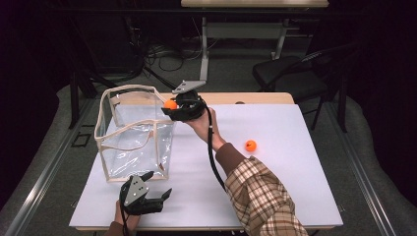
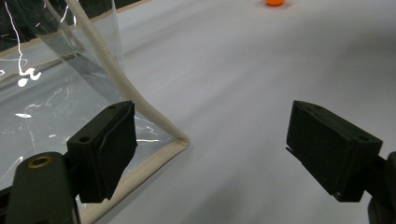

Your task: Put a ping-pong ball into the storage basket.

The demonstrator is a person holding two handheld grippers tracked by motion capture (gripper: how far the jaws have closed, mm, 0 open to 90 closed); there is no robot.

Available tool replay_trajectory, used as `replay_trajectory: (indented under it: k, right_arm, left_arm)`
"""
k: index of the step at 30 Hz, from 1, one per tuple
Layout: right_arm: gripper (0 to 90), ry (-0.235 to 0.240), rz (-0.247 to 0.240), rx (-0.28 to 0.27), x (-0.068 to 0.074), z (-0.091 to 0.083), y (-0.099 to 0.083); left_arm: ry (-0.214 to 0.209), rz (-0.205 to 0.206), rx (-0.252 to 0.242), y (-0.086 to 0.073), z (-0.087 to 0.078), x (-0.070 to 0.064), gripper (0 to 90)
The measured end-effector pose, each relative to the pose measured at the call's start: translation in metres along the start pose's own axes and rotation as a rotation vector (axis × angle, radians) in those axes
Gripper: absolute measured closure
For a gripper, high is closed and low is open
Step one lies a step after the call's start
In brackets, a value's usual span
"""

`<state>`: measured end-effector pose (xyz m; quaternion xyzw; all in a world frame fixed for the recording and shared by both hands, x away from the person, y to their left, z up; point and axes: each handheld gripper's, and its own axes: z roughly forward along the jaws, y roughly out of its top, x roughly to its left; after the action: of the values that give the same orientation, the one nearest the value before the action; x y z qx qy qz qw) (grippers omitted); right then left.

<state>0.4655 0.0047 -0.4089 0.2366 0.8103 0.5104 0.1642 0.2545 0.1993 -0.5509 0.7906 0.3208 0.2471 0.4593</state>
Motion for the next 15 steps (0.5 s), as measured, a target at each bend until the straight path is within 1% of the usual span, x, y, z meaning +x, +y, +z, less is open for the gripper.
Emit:
replay_trajectory:
  k: [5, 15]
  right_arm:
    - [50.6, 0.009, 0.006, 0.022, 0.0002, 0.004, 0.002]
    - [50.6, 0.017, 0.015, 0.037, -0.0007, 0.0088, 0.0023]
  left_arm:
    - [-0.001, 0.0, -0.001, 0.0001, -0.0001, -0.0001, 16.0]
    - [-0.001, 0.0, 0.0, 0.0, -0.0001, -0.0001, 16.0]
